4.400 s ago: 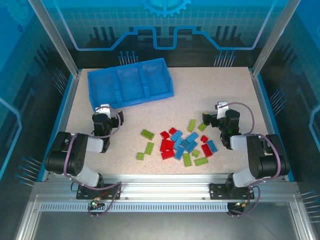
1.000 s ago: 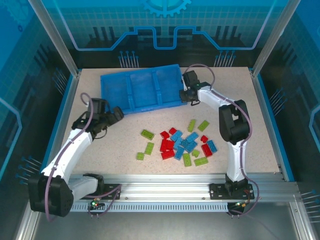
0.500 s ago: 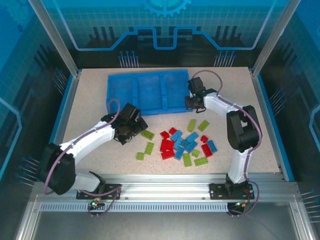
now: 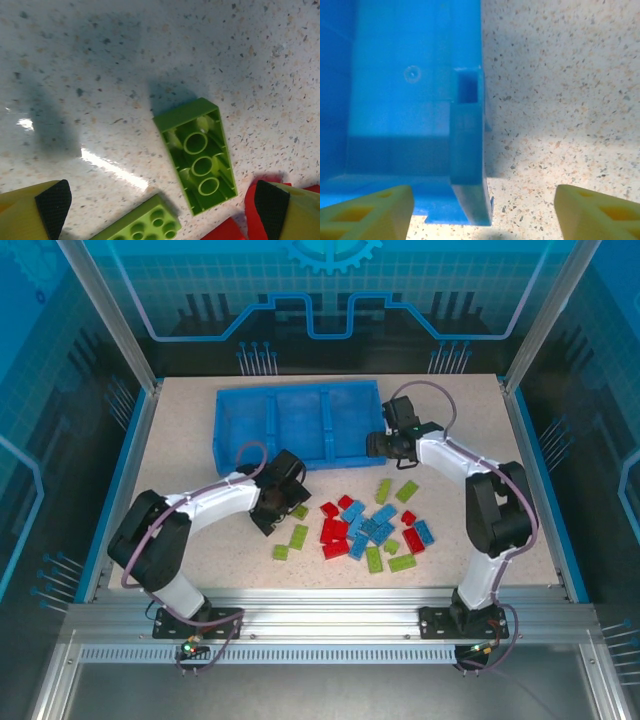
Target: Sort the legos into containers by color
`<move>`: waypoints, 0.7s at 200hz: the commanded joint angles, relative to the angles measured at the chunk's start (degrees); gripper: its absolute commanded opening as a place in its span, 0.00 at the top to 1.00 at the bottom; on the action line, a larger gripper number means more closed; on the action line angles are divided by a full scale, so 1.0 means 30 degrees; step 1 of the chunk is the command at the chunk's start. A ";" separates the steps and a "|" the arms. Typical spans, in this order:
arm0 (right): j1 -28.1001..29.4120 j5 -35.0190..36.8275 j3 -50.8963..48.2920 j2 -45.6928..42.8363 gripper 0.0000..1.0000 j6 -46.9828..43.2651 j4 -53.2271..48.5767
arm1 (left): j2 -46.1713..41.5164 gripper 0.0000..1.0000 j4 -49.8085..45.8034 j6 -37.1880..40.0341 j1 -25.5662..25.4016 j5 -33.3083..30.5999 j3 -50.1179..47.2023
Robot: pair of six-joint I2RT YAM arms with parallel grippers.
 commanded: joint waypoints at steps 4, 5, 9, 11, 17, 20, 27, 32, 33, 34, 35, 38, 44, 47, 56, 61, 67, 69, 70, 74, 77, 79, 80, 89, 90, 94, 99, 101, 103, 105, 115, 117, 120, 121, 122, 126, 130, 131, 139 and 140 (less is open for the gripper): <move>-0.0163 -0.0524 -0.0701 -0.1558 0.21 -0.0033 0.1108 | 0.0926 0.03 0.0246 -0.0897 -0.0197 -0.0055 0.0772; -0.0169 -0.0528 -0.0722 -0.1601 0.20 -0.0036 0.1097 | 0.0954 0.03 0.0265 -0.0896 -0.0195 -0.0057 0.0789; -0.0174 -0.0535 -0.0783 -0.1732 0.20 -0.0066 0.1073 | 0.1093 0.04 0.0322 -0.0936 -0.0194 -0.0058 0.0852; -0.0174 -0.0556 -0.0812 -0.1791 0.19 -0.0075 0.1046 | 0.1178 0.04 0.0352 -0.0943 -0.0193 -0.0058 0.0877; -0.0196 -0.0534 -0.0899 -0.1974 0.19 -0.0096 0.0938 | 0.1412 0.05 0.0414 -0.0973 -0.0201 -0.0004 0.0971; -0.0185 -0.0519 -0.0891 -0.2078 0.18 -0.0127 0.0881 | 0.1522 0.05 0.0450 -0.1008 -0.0213 0.0022 0.1022; -0.0175 -0.0427 -0.0952 -0.2234 0.17 -0.0178 0.0729 | 0.1770 0.07 0.0581 -0.1103 -0.0194 0.0105 0.1078; -0.0193 -0.0404 -0.1029 -0.2377 0.17 -0.0228 0.0646 | 0.1915 0.08 0.0721 -0.1157 -0.0219 0.0135 0.1125; -0.0184 -0.0410 -0.1062 -0.2392 0.17 -0.0236 0.0632 | 0.1947 0.08 0.0751 -0.1173 -0.0206 0.0126 0.1127; -0.0179 -0.0399 -0.1079 -0.2414 0.17 -0.0240 0.0625 | 0.1977 0.08 0.0766 -0.1196 -0.0229 0.0136 0.1143; -0.0177 -0.0393 -0.1087 -0.2454 0.17 -0.0257 0.0607 | 0.2007 0.09 0.0774 -0.1221 -0.0226 0.0142 0.1151; -0.0189 -0.0380 -0.1161 -0.2506 0.17 -0.0282 0.0569 | 0.2095 0.09 0.0835 -0.1244 -0.0201 0.0139 0.1180; -0.0175 -0.0303 -0.1323 -0.2673 0.16 -0.0330 0.0534 | 0.2247 0.11 0.0923 -0.1298 -0.0237 0.0146 0.1230; -0.0182 -0.0277 -0.1413 -0.2784 0.16 -0.0357 0.0530 | 0.2334 0.11 0.0905 -0.1305 -0.0250 0.0121 0.1281; -0.0176 -0.0103 -0.1707 -0.3093 0.16 -0.0419 0.0514 | 0.2572 0.13 0.0792 -0.1279 -0.0225 0.0026 0.1442; -0.0193 -0.0003 -0.1856 -0.3277 0.15 -0.0463 0.0501 | 0.2659 0.14 0.0709 -0.1271 -0.0237 -0.0063 0.1494; -0.0175 0.0130 -0.2054 -0.3488 0.15 -0.0504 0.0488 | 0.2788 0.14 0.0672 -0.1256 -0.0250 -0.0137 0.1538; -0.0175 0.0160 -0.2104 -0.3570 0.15 -0.0522 0.0475 | 0.2810 0.14 0.0688 -0.1250 -0.0252 -0.0159 0.1539; -0.0189 0.0180 -0.2142 -0.3589 0.15 -0.0529 0.0473 | 0.2819 0.14 0.0676 -0.1249 -0.0252 -0.0167 0.1539; -0.0168 0.0269 -0.2245 -0.3738 0.15 -0.0562 0.0449 | 0.2876 0.15 0.0666 -0.1248 -0.0241 -0.0217 0.1512; -0.0174 0.0321 -0.2330 -0.3847 0.15 -0.0592 0.0443 | 0.2899 0.16 0.0672 -0.1247 -0.0236 -0.0258 0.1481; -0.0204 0.0354 -0.2408 -0.3902 0.14 -0.0609 0.0442 | 0.2926 0.16 0.0666 -0.1291 -0.0226 -0.0284 0.1481; -0.0204 0.0365 -0.2440 -0.3945 0.14 -0.0617 0.0442 | 0.2935 0.16 0.0665 -0.1269 -0.0239 -0.0318 0.1481; -0.0200 0.0528 -0.2679 -0.4252 0.14 -0.0705 0.0414 | 0.3043 0.19 0.0719 -0.1323 -0.0241 -0.0351 0.1438; -0.0202 0.0540 -0.2693 -0.4281 0.14 -0.0709 0.0414 | 0.3052 0.19 0.0744 -0.1329 -0.0232 -0.0351 0.1438; -0.0204 0.0601 -0.2807 -0.4424 0.14 -0.0735 0.0427 | 0.3087 0.20 0.0773 -0.1357 -0.0229 -0.0348 0.1424; -0.0204 0.0678 -0.2943 -0.4574 0.14 -0.0742 0.0386 | 0.3171 0.23 0.0872 -0.1397 -0.0237 -0.0351 0.1383; -0.0204 0.0729 -0.3000 -0.4633 0.14 -0.0764 0.0384 | 0.3199 0.24 0.0906 -0.1409 -0.0226 -0.0337 0.1369; -0.0204 0.0749 -0.3036 -0.4692 0.14 -0.0770 0.0362 | 0.3228 0.24 0.0930 -0.1427 -0.0224 -0.0326 0.1372; -0.0204 0.0769 -0.3075 -0.4750 0.14 -0.0771 0.0371 | 0.3272 0.25 0.0972 -0.1446 -0.0223 -0.0323 0.1366; -0.0204 0.0919 -0.3308 -0.5042 0.14 -0.0793 0.0230 | 0.3381 0.29 0.1085 -0.1511 -0.0249 -0.0383 0.1358; -0.0204 0.0928 -0.3340 -0.5101 0.14 -0.0799 0.0191 | 0.3434 0.29 0.1099 -0.1540 -0.0229 -0.0381 0.1362; -0.0211 0.0979 -0.3427 -0.5193 0.14 -0.0801 0.0165 | 0.3504 0.29 0.1129 -0.1548 -0.0238 -0.0395 0.1364; -0.0207 0.0999 -0.3448 -0.5221 0.14 -0.0801 0.0157 | 0.3517 0.30 0.1131 -0.1559 -0.0230 -0.0403 0.1378; -0.0206 0.1009 -0.3473 -0.5249 0.13 -0.0801 0.0138 | 0.3524 0.30 0.1132 -0.1564 -0.0241 -0.0406 0.1400; -0.0219 0.1033 -0.3582 -0.5384 0.13 -0.0801 0.0095 | 0.3554 0.30 0.1133 -0.1547 -0.0228 -0.0478 0.1416; -0.0205 0.1090 -0.3695 -0.5511 0.14 -0.0801 0.0050 | 0.3611 0.31 0.1133 -0.1550 -0.0229 -0.0526 0.1444; -0.0204 0.1099 -0.3728 -0.5555 0.14 -0.0801 0.0041 | 0.3614 0.31 0.1133 -0.1545 -0.0226 -0.0541 0.1448; -0.0204 0.1143 -0.4021 -0.5887 0.13 -0.0800 0.0006 | 0.3669 0.34 0.1158 -0.1573 -0.0201 -0.0683 0.1477; -0.0204 0.1140 -0.4067 -0.5934 0.13 -0.0801 0.0004 | 0.3673 0.34 0.1175 -0.1571 -0.0197 -0.0693 0.1479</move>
